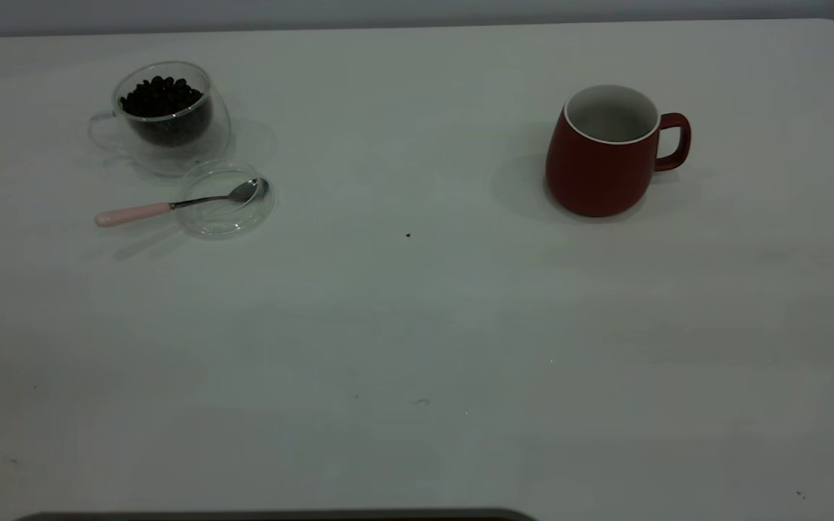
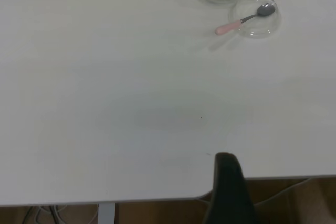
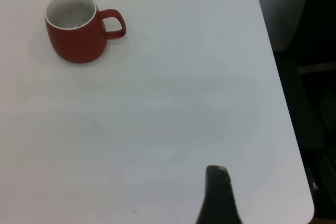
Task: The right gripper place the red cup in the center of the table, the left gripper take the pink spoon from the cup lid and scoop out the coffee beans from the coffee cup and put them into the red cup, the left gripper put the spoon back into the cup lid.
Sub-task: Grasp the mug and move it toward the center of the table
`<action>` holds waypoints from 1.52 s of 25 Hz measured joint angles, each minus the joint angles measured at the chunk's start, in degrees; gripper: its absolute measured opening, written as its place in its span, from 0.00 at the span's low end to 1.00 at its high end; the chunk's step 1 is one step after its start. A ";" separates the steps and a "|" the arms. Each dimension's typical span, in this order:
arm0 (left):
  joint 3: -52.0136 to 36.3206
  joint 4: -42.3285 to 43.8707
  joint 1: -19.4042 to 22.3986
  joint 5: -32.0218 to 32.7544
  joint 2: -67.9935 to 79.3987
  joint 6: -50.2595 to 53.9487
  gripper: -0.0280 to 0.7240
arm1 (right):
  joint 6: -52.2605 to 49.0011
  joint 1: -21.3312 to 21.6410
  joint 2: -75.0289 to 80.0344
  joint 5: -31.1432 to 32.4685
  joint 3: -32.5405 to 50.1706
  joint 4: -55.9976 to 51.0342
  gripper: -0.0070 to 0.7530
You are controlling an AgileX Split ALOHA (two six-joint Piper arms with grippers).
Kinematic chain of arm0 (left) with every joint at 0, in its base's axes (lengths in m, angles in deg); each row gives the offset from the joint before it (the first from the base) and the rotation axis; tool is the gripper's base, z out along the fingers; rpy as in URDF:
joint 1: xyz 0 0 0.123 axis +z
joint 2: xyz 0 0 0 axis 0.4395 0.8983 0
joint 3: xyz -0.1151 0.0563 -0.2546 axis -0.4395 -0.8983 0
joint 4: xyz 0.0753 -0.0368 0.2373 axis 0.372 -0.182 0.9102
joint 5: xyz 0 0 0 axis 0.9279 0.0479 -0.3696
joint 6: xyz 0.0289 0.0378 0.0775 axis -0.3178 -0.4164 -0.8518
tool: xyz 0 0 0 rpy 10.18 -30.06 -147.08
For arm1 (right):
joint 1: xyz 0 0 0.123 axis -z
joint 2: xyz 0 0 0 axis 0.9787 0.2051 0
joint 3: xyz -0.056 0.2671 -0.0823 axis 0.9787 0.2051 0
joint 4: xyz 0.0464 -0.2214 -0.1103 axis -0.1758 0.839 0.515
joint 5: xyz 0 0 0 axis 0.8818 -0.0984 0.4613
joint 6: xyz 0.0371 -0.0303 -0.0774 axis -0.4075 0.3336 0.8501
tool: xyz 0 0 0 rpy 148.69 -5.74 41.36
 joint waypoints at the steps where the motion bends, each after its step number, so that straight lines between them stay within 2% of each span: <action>1: 0.00 0.00 0.00 0.00 0.00 0.00 0.78 | 0.00 0.00 0.00 0.00 0.00 0.00 0.79; 19: 0.00 0.00 0.00 0.00 0.00 0.00 0.78 | 0.12 0.00 0.00 -0.11 0.00 -0.06 0.79; 23: 0.00 0.00 0.00 0.00 0.00 0.00 0.78 | 3.71 0.00 4.01 -1.70 -1.90 -1.14 0.80; 32: 0.00 0.00 0.00 0.00 0.00 0.05 0.78 | 13.83 0.00 40.32 -14.58 -13.39 -7.63 0.87; 38: 0.00 0.00 0.00 0.00 0.00 0.19 0.78 | 29.35 0.00 63.49 -25.52 -16.79 -17.37 0.87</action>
